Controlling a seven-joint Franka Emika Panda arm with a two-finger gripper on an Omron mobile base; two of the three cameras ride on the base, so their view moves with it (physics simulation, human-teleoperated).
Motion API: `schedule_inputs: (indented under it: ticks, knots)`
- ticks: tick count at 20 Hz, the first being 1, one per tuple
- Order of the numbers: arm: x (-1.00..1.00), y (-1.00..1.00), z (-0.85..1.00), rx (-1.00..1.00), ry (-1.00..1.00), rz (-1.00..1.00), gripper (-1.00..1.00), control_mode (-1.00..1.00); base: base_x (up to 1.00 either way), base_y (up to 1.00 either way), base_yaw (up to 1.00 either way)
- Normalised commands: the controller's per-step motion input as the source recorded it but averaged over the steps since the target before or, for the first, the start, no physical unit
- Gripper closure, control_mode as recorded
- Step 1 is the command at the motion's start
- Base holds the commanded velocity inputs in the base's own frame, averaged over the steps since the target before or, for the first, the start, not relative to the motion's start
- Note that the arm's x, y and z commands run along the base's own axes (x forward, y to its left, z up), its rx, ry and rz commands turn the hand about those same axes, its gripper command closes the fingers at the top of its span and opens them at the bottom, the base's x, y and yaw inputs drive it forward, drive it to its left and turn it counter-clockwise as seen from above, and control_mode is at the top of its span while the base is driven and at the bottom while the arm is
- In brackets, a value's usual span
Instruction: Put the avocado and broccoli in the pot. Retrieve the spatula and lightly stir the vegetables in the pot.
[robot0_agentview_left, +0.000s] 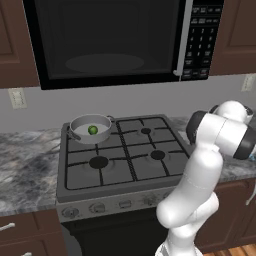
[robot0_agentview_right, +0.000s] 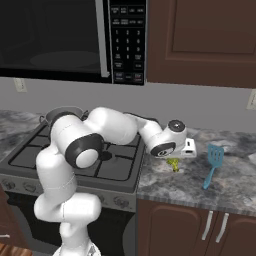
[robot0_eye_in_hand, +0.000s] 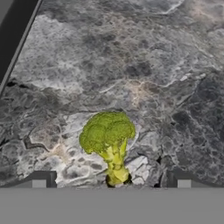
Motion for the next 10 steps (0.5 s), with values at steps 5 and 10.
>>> schedule_inputs:
  ticks: [5, 10]
  knots:
    - [0.05, 0.00, -0.19, 0.02, 0.01, 0.00, -1.00, -1.00, 0.00, 0.00, 0.00]
    - [0.08, 0.00, -0.04, 0.00, 0.02, 0.00, -1.00, -1.00, 0.00, 0.00, 0.00]
